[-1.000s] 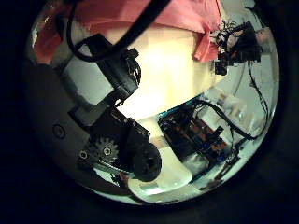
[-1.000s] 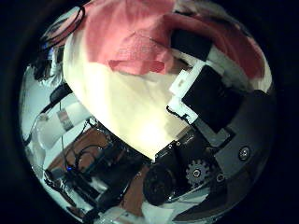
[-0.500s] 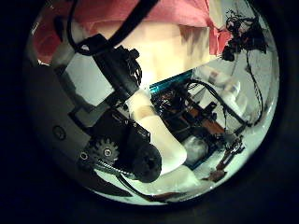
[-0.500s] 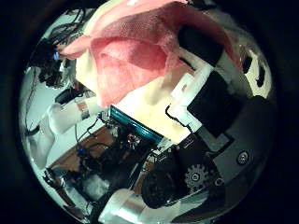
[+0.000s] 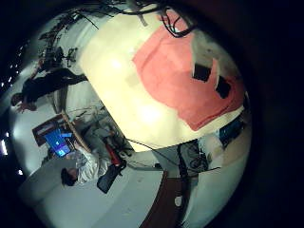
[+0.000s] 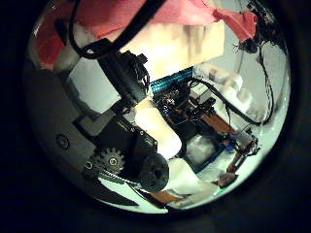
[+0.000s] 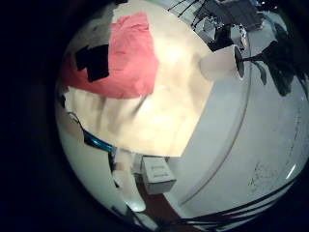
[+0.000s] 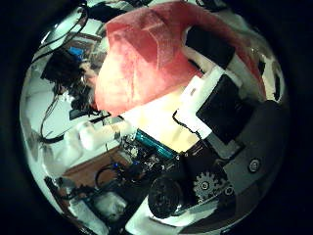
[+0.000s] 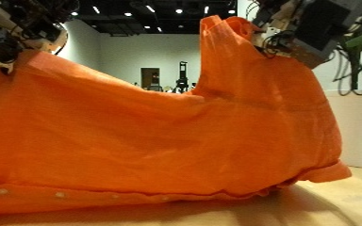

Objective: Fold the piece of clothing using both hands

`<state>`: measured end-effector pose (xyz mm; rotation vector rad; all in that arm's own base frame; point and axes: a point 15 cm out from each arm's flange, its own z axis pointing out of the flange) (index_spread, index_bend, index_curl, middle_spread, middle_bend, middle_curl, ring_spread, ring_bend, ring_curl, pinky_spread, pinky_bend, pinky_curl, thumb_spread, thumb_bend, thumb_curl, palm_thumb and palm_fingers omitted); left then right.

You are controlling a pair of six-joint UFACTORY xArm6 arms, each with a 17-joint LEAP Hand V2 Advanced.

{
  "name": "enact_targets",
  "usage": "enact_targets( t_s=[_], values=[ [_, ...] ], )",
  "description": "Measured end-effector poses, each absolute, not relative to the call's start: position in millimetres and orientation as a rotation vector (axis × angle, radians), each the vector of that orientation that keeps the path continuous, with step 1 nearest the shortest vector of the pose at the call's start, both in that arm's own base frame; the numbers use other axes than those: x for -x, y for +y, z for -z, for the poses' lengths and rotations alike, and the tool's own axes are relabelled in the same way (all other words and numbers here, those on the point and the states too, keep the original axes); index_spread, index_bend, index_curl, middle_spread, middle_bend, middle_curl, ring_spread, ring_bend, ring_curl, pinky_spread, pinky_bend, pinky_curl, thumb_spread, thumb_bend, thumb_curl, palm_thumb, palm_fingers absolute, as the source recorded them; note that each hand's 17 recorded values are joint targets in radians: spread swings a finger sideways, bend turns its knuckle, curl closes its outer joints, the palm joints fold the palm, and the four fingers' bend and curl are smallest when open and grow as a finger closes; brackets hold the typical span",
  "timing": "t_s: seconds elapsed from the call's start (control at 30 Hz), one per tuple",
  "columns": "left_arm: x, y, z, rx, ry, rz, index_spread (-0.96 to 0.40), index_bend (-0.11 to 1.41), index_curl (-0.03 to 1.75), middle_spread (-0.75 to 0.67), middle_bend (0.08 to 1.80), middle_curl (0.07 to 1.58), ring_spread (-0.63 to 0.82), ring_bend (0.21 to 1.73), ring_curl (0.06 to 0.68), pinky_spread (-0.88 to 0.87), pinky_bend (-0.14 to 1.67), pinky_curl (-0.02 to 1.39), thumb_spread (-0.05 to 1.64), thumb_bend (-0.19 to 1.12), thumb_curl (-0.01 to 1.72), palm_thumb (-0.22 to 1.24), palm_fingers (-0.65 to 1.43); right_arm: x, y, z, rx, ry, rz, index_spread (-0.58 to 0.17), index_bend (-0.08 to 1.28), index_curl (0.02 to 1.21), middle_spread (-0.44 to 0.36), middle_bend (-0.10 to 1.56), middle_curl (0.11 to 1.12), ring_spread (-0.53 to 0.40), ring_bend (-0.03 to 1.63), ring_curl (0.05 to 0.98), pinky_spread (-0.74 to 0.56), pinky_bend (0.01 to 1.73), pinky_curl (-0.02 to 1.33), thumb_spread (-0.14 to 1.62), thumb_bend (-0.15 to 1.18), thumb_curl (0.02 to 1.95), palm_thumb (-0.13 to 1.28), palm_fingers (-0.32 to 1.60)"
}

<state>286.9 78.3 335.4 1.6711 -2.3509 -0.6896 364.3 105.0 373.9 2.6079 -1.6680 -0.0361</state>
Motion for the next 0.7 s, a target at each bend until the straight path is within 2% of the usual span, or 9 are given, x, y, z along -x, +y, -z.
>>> enact_targets(
  t_s=[0.3,0.37,0.57,0.7],
  values=[
    [-325.4,123.0,-300.0,-1.774,-2.227,0.662,-0.7,0.31,0.97,-0.46,1.1,0.59,-0.56,0.94,0.457,-0.78,0.75,0.49,1.48,0.48,1.43,0.65,1.14,-452.6,136.5,-348.0,-2.596,-1.682,0.053,-0.3,0.99,0.91,-0.156,1.23,0.83,-0.234,1.33,0.719,-0.27,1.16,0.92,1.27,-0.01,0.56,1.13,1.07],
    [-335.1,131.0,-290.1,-1.784,-2.198,0.661,-0.7,0.31,0.97,-0.46,1.1,0.59,-0.56,0.94,0.456,-0.79,0.75,0.49,1.48,0.49,1.43,0.65,1.14,-477.1,149.6,-334.9,-2.607,-1.679,0.055,-0.301,0.99,0.92,-0.156,1.23,0.83,-0.234,1.34,0.721,-0.27,1.16,0.93,1.27,-0.01,0.57,1.13,1.06],
    [-359.1,140.2,-256.9,-1.787,-2.13,0.628,-0.7,0.3,0.98,-0.46,1.1,0.59,-0.56,0.93,0.458,-0.78,0.73,0.49,1.48,0.51,1.44,0.64,1.12,-517.4,176.4,-275.3,-2.592,-1.647,0.125,-0.305,0.97,0.93,-0.158,1.22,0.83,-0.237,1.34,0.726,-0.27,1.14,0.96,1.3,-0.02,0.56,1.07,1.05],
    [-375.3,145.2,-235.4,-1.8,-2.097,0.599,-0.7,0.28,0.98,-0.47,1.09,0.59,-0.56,0.93,0.458,-0.78,0.71,0.49,1.48,0.53,1.44,0.65,1.09,-546.2,195.6,-244.2,-2.642,-1.663,0.067,-0.31,0.96,0.93,-0.163,1.22,0.83,-0.237,1.33,0.727,-0.27,1.13,0.97,1.31,-0.01,0.55,1.05,1.05]
  ],
)
